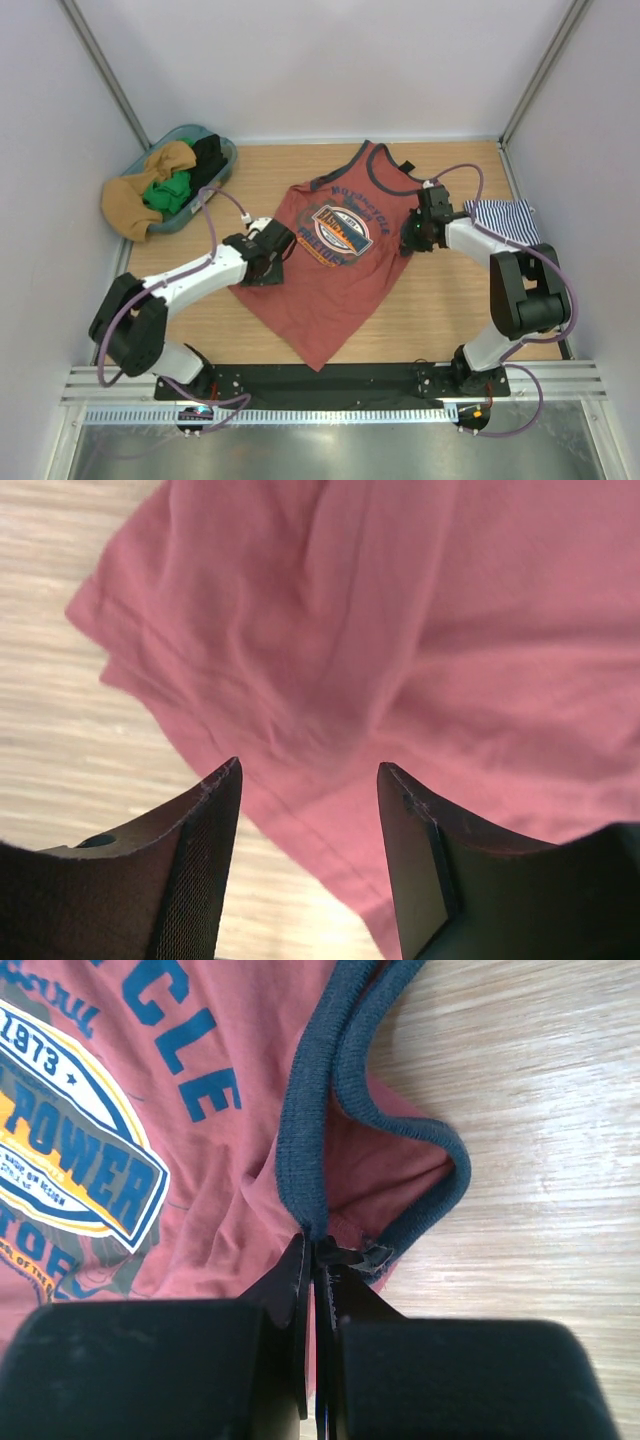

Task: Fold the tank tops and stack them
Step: Flatten the tank top out

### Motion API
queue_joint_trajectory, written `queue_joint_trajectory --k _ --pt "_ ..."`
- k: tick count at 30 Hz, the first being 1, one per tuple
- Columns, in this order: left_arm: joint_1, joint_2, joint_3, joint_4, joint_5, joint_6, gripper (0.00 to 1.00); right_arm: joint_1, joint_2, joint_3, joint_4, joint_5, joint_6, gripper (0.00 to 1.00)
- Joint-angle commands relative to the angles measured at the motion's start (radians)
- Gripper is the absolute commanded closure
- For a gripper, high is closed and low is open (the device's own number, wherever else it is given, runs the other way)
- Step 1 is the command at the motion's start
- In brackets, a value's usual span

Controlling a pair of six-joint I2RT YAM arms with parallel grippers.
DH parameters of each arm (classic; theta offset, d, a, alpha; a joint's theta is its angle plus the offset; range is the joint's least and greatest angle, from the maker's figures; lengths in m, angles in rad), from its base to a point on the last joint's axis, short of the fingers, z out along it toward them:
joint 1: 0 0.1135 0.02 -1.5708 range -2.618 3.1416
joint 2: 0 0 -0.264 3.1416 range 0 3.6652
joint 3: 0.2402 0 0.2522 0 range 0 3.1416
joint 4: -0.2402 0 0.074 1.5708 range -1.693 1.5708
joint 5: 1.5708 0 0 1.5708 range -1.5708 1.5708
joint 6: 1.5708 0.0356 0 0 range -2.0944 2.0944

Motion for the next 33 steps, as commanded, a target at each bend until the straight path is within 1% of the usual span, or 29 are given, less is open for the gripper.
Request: queue_joint_trajectory --k 1,3,4,5,6,7,9,10,12,13,14,15,17,18,20,21,23,24,25,26,27,28,29,30,31,32,33 --pt "0.071 0.069 0.061 0.07 0.002 0.072 0.42 0.003 -0.078 -0.026 0.061 0.026 0.034 0.99" --pt "0.108 0.142 0.093 0.082 -0.022 0.084 0.47 0.004 -0.086 -0.042 0.066 0.027 0.044 0.99" --pt "0.149 0.173 0.107 0.084 -0.033 0.085 0.51 0.004 -0.089 -0.048 0.064 0.032 0.046 0.99" --pt "0.172 0.22 0.134 0.085 -0.032 0.087 0.62 0.004 -0.094 -0.055 0.053 0.038 0.052 0.99" --pt "0.218 0.245 0.146 0.104 -0.011 0.098 0.69 0.003 -0.094 -0.058 0.046 0.044 0.051 0.99" --pt "0.238 0.265 0.168 0.122 0.006 0.104 0.83 0.003 -0.097 -0.075 0.04 0.079 0.054 0.99" --pt "0.295 0.334 0.197 0.16 0.052 0.115 0.93 0.003 -0.106 -0.097 0.036 0.11 0.069 0.99" --pt "0.313 0.359 0.243 0.167 0.066 0.118 1.0 0.003 -0.115 -0.121 0.035 0.118 0.077 0.99" --pt "0.358 0.444 0.301 0.167 0.082 0.125 1.0 0.003 -0.132 -0.144 0.021 0.139 0.122 0.99" --pt "0.37 0.478 0.37 0.161 0.091 0.13 1.0 0.001 -0.143 -0.167 -0.002 0.168 0.139 0.99" --pt "0.389 0.508 0.407 0.156 0.097 0.133 1.0 0.001 -0.172 -0.18 -0.017 0.185 0.159 0.99" --pt "0.396 0.576 0.489 0.153 0.118 0.139 1.0 0.001 -0.185 -0.204 -0.043 0.196 0.193 0.99" --pt "0.407 0.647 0.586 0.121 0.131 0.15 1.0 0.001 -0.263 -0.241 -0.059 0.19 0.225 0.99" --pt "0.409 0.732 0.698 0.104 0.132 0.153 1.0 0.001 -0.297 -0.265 -0.062 0.173 0.244 0.99" --pt "0.412 0.825 0.825 0.044 0.138 0.167 1.0 0.003 -0.362 -0.333 -0.072 0.129 0.262 0.99" --pt "0.412 0.918 0.978 0.014 0.145 0.168 1.0 0.01 -0.433 -0.359 -0.08 0.109 0.267 0.99" --pt "0.415 1.026 1.147 -0.072 0.187 0.184 1.0 0.021 -0.503 -0.419 -0.109 0.081 0.285 0.99" --pt "0.415 1.075 1.327 -0.105 0.206 0.188 1.0 0.03 -0.558 -0.457 -0.115 0.067 0.285 0.98" --pt "0.415 1.18 1.42 -0.141 0.214 0.191 1.0 0.029 -0.584 -0.466 -0.135 0.062 0.29 0.93" --pt "0.415 1.218 1.508 -0.206 0.229 0.196 1.0 0.03 -0.604 -0.471 -0.155 0.062 0.287 0.89" --pt "0.416 1.251 1.63 -0.232 0.232 0.197 1.0 0.03 -0.621 -0.474 -0.181 0.062 0.287 0.84" --pt "0.416 1.256 1.651 -0.244 0.232 0.196 0.97 0.03 -0.658 -0.476 -0.18 0.038 0.29 0.72" --pt "0.416 1.228 1.638 -0.228 0.227 0.196 0.92 0.032 -0.672 -0.474 -0.184 0.021 0.293 0.61" --pt "0.416 1.185 1.524 -0.193 0.235 0.201 0.78 0.032 -0.692 -0.474 -0.192 0.023 0.294 0.56" --pt "0.418 1.136 1.444 -0.144 0.241 0.202 0.72 0.032 -0.719 -0.464 -0.197 0.033 0.295 0.45" --pt "0.418 1.018 1.365 -0.052 0.241 0.201 0.66 0.03 -0.732 -0.454 -0.198 0.044 0.284 0.44" --pt "0.416 0.97 1.238 -0.018 0.243 0.202 0.57 0.032 -0.739 -0.425 -0.206 0.093 0.272 0.43"
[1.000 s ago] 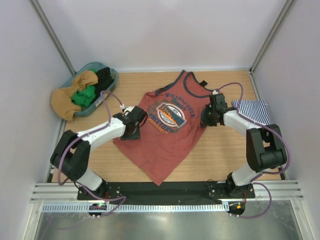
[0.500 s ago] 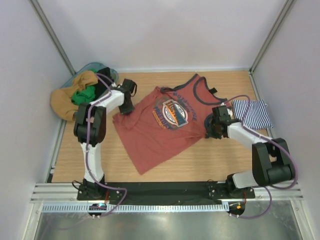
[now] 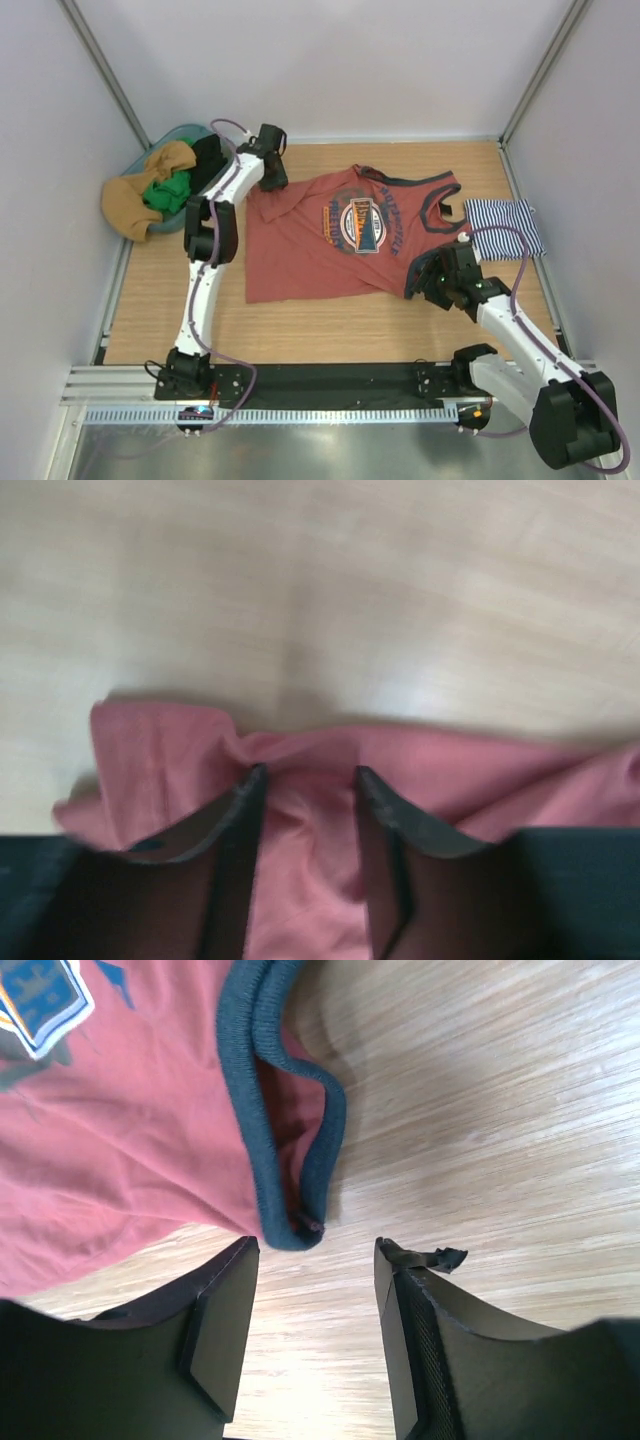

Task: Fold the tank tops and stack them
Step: Flatten the tank top out

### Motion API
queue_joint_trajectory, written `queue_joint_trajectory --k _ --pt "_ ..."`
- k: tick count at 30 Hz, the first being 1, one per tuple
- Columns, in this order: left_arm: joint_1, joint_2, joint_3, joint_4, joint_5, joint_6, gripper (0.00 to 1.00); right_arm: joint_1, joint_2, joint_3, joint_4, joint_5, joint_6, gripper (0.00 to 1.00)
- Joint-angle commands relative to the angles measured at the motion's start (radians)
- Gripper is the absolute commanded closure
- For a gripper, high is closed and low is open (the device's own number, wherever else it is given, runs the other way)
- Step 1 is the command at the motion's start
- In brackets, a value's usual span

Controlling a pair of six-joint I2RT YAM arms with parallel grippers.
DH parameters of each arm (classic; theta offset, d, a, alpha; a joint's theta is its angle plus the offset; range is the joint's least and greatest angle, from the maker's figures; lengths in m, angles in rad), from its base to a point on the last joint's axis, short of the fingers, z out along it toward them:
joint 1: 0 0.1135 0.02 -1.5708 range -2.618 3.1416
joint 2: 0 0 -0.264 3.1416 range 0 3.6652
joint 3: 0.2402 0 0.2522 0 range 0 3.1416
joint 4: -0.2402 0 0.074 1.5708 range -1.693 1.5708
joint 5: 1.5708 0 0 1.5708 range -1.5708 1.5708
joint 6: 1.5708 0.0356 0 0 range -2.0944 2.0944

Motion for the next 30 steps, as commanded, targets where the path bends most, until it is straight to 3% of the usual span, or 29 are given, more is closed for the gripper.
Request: queue_joint_trajectory --k 1,5,11,13,17,20,23,28,30 --pt "0.008 -0.229 -0.236 0.053 0.017 0.024 0.54 0.004 -0.044 0.071 -0.028 0.062 -0.02 0.43" --pt "0.006 -0.449 -0.42 0.057 0.013 0.034 0.39 0.005 0.043 0.187 -0.021 0.04 -0.117 0.43" --pt "-0.012 -0.689 -0.633 0.072 0.004 0.04 0.3 0.042 0.207 0.335 0.074 -0.068 -0.146 0.43" --pt "-0.032 -0.803 -0.742 0.101 0.012 0.012 0.3 0.062 0.276 0.381 0.136 -0.106 -0.166 0.44" --pt "-0.047 -1.083 -1.22 0.395 0.095 -0.138 0.31 0.14 0.468 0.537 0.161 -0.157 -0.201 0.46" --pt "-0.049 -1.205 -1.403 0.462 0.112 -0.207 0.33 0.212 0.635 0.701 0.118 -0.154 -0.217 0.46" --pt "-0.047 -1.292 -1.544 0.478 0.164 -0.23 0.41 0.295 0.763 0.825 0.119 -0.14 -0.212 0.46" --pt "-0.047 -1.467 -1.729 0.491 0.161 -0.298 0.41 0.395 0.967 1.083 0.064 -0.074 -0.22 0.46" --pt "-0.047 -1.554 -1.795 0.456 0.139 -0.318 0.36 0.442 1.063 1.201 0.029 -0.044 -0.238 0.44"
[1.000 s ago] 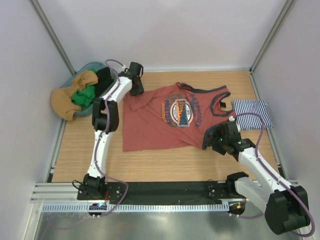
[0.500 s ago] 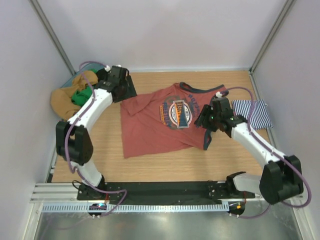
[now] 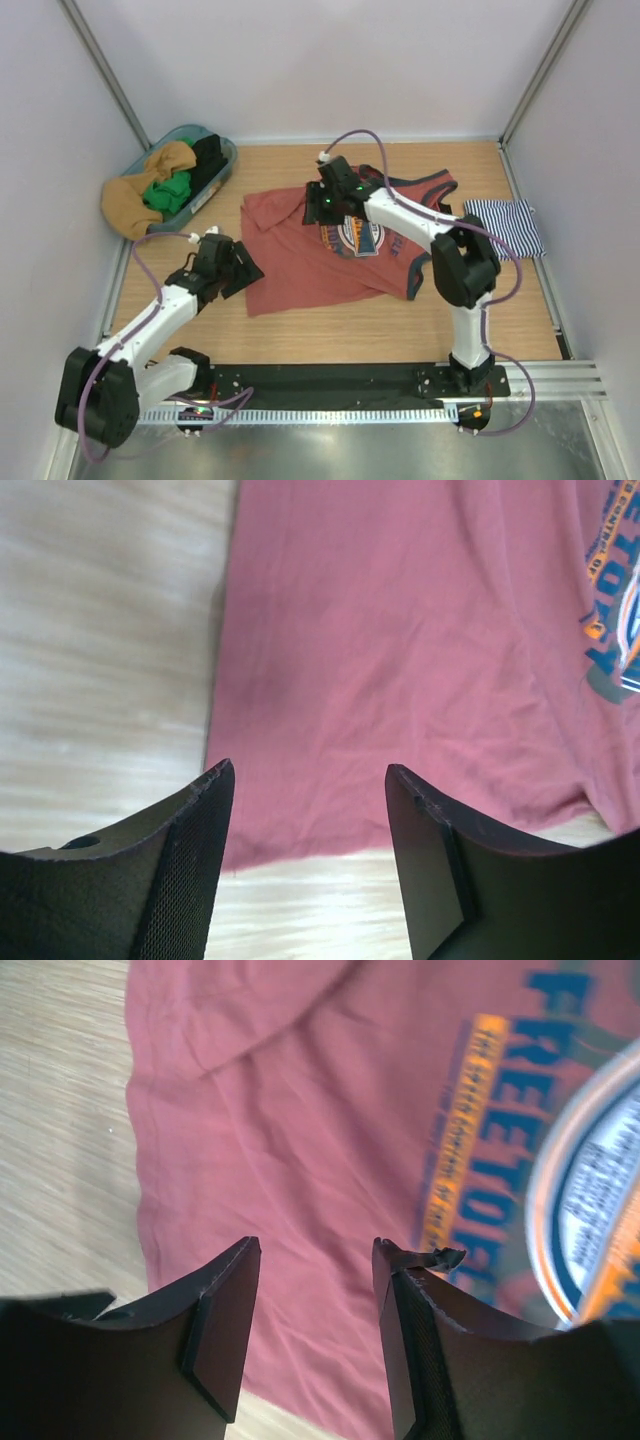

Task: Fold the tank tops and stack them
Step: Flatten the tank top out

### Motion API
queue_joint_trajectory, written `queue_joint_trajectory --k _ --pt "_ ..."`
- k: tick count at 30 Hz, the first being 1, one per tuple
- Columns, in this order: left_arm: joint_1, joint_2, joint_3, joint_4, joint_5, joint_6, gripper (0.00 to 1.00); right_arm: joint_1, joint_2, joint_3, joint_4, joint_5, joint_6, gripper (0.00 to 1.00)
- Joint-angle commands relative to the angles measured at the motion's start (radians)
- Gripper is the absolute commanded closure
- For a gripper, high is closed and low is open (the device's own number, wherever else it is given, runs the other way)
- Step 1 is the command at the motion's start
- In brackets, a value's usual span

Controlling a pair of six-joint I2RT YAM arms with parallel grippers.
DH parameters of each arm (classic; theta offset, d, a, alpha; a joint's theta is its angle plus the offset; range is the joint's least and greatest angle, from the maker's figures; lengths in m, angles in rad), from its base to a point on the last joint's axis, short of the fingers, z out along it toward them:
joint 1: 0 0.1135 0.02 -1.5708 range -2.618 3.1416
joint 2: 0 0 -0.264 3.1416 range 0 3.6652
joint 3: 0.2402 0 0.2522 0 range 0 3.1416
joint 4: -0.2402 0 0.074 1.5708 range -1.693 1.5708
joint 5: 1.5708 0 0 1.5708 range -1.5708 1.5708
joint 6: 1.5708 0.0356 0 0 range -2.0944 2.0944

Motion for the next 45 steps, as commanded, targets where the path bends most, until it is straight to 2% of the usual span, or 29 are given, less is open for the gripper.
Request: queue_joint_trajectory --k 1,5,9,14,24,30,33,34,38,43,45 --pt "0.003 -0.132 -0.053 0.031 -0.012 -0.067 0.35 0.06 0.102 0.185 -0.061 0.083 -0.041 0.44" --pt "0.002 -0.203 -0.128 0.005 0.003 -0.115 0.31 0.12 0.252 0.374 -0.133 0.145 -0.069 0.42" --pt "0.003 -0.18 -0.177 0.02 0.023 -0.153 0.31 0.172 0.378 0.498 -0.121 0.17 -0.087 0.41" --pt "0.002 -0.14 -0.249 0.087 0.023 -0.187 0.31 0.212 0.439 0.531 -0.049 0.219 -0.139 0.34" --pt "0.003 -0.042 -0.262 0.143 0.057 -0.194 0.33 0.241 0.533 0.601 0.006 0.272 -0.199 0.34" --pt "0.002 -0.068 -0.275 0.124 0.035 -0.193 0.37 0.273 0.553 0.642 -0.007 0.407 -0.265 0.35" --pt "0.003 -0.068 -0.271 0.109 0.035 -0.182 0.55 0.272 0.587 0.69 -0.029 0.4 -0.27 0.42" --pt "0.003 -0.071 -0.266 0.103 0.019 -0.181 0.69 0.272 0.596 0.704 -0.035 0.401 -0.273 0.44" --pt "0.003 -0.094 -0.259 0.065 -0.023 -0.179 0.89 0.278 0.613 0.716 -0.023 0.394 -0.284 0.46" --pt "0.002 -0.108 -0.248 0.04 -0.04 -0.176 1.0 0.279 0.645 0.761 -0.037 0.387 -0.291 0.48" --pt "0.003 -0.108 -0.245 0.031 -0.038 -0.17 1.0 0.279 0.654 0.776 -0.037 0.393 -0.295 0.55"
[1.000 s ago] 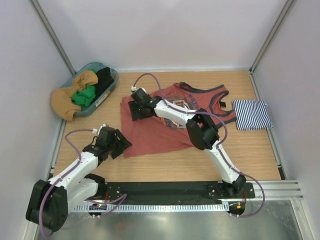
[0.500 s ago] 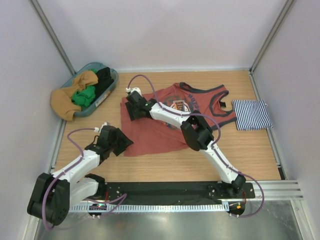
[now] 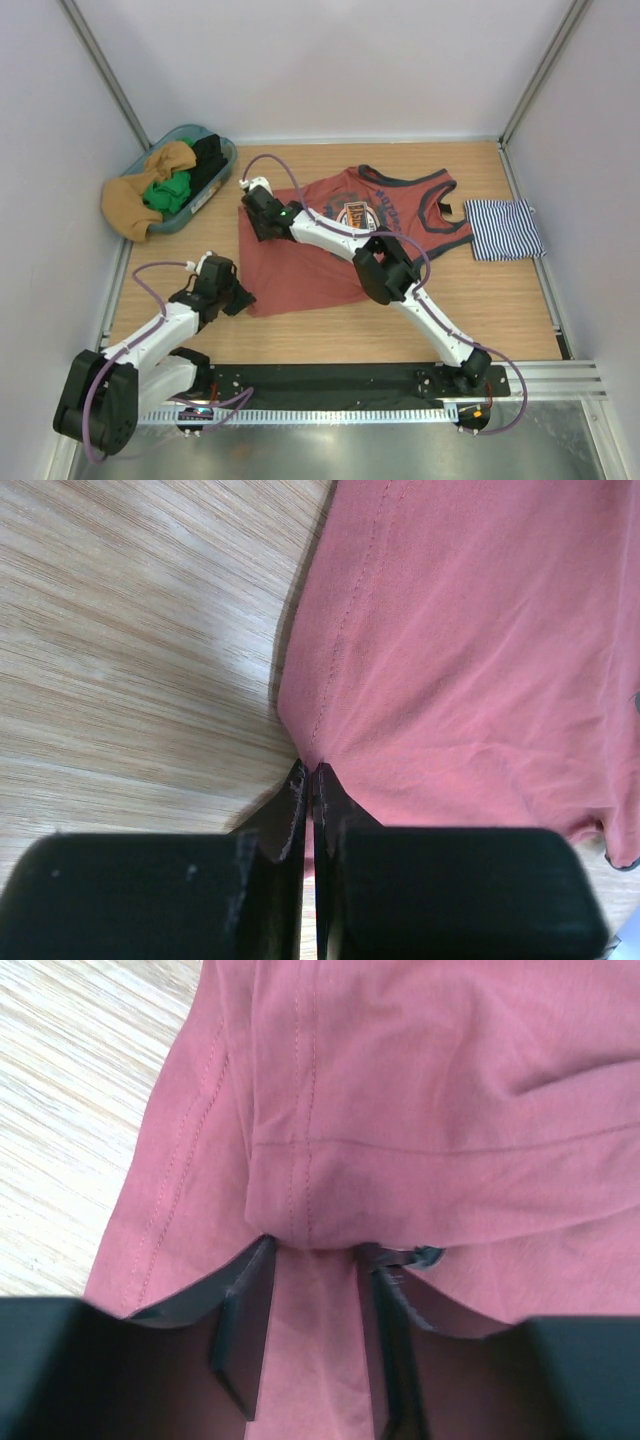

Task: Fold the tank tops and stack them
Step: Flatten the tank top out

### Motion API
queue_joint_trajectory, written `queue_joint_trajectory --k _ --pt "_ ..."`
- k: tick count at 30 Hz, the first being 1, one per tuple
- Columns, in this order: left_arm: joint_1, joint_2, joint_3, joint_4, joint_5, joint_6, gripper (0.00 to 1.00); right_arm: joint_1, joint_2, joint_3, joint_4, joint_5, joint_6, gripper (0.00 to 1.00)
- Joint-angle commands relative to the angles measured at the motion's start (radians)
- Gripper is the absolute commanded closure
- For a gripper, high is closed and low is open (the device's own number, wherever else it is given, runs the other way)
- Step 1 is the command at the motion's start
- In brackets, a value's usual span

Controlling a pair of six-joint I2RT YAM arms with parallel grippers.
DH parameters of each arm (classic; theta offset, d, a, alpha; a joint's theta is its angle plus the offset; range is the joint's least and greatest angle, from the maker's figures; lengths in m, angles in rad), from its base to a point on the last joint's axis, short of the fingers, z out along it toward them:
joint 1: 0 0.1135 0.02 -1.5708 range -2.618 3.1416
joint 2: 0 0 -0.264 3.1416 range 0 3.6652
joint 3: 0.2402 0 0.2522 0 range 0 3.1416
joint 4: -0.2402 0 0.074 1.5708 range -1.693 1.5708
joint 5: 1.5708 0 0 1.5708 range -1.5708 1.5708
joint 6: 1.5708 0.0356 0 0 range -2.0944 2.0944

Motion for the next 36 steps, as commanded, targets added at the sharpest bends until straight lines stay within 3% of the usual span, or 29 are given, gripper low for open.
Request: queue_joint_trajectory --k 1,8,11,16,18,19,21,22,24,25,29,32,34,36 --pt "0.002 -0.007 0.004 -0.08 -0.044 0.03 1.0 0.002 0.013 0.057 0.018 0.025 -0.019 0.59" --pt "0.002 0.01 -0.004 -0.078 -0.011 0.044 1.0 0.002 0.015 0.091 0.053 0.071 -0.054 0.9" --pt "0.002 0.01 -0.014 -0.078 0.001 0.047 1.0 0.0 0.011 0.093 0.09 0.106 -0.071 0.98" --pt "0.002 -0.004 -0.041 -0.081 0.016 0.047 1.0 0.0 0.013 0.094 0.221 0.157 -0.144 0.98" --pt "0.002 -0.006 -0.044 -0.089 0.016 0.05 1.0 0.0 0.021 0.102 0.254 0.162 -0.166 0.91" --pt "0.002 -0.007 -0.044 -0.101 0.016 0.051 1.0 -0.001 0.033 0.12 0.269 0.165 -0.181 0.78" --pt "0.002 -0.012 -0.038 -0.113 0.016 0.059 1.0 -0.004 0.041 0.129 0.275 0.165 -0.187 0.77" --pt "0.002 -0.015 -0.038 -0.123 0.016 0.062 1.0 -0.004 0.042 0.128 0.281 0.159 -0.187 0.7" --pt "0.002 -0.016 -0.036 -0.129 0.015 0.065 1.0 -0.006 0.044 0.125 0.284 0.147 -0.184 0.66" --pt "0.002 -0.021 -0.036 -0.135 0.015 0.065 1.0 -0.007 0.047 0.122 0.288 0.142 -0.183 0.67" --pt "0.0 -0.025 -0.033 -0.158 0.016 0.076 1.0 -0.01 0.057 0.12 0.298 0.136 -0.171 0.95" --pt "0.002 -0.036 -0.033 -0.176 0.016 0.085 1.0 -0.016 0.064 0.128 0.304 0.113 -0.161 0.99" --pt "0.002 -0.041 -0.034 -0.18 0.016 0.085 1.0 -0.02 0.062 0.129 0.291 0.076 -0.148 0.83" --pt "0.002 -0.042 -0.033 -0.181 0.016 0.085 1.0 -0.023 0.051 0.117 0.28 0.032 -0.152 0.55"
